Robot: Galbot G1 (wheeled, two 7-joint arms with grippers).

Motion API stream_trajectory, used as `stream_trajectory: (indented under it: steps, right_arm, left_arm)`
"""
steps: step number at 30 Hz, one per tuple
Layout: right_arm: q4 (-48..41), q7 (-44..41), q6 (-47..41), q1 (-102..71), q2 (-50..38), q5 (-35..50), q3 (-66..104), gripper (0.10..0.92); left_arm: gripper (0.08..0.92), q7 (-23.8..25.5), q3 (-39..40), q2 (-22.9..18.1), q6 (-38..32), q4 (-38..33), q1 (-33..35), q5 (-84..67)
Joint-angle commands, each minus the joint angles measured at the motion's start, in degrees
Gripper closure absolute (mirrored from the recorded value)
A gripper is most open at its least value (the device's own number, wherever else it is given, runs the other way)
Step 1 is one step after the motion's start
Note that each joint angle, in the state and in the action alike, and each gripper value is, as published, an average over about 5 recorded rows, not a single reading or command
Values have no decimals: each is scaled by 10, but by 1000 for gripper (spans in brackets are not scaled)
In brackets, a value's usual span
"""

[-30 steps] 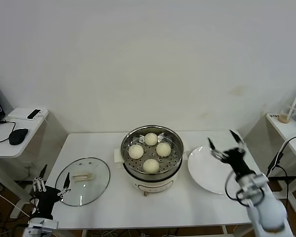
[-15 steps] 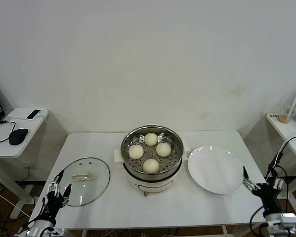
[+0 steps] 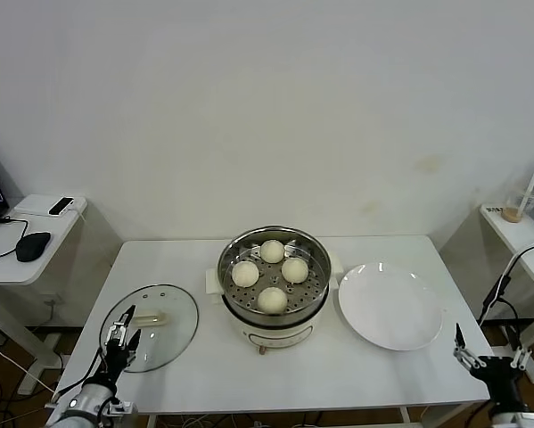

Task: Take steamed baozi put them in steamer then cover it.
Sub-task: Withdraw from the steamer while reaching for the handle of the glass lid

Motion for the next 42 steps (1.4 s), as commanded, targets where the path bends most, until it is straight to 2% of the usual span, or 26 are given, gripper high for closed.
stream_trajectory:
  steps: [1,15,26,42]
  right_arm:
    - [0,1,6,-18,19,-19,17,203]
    - [0,-10,0,-30,29,-3,17,203]
    - [-6,-13,0,-25,25,-6,15,203]
    - [-6,-16,1,-26,23,-9,11,203]
  left_arm:
    - [177,-4,38,5,0,82,-83,21]
    - [177,-8,66,3,3,175,-174,-3]
    - [197,-17,68,-1,3,202,-178,-28]
    - [638,-26,62,-5,0,196,-173,-44]
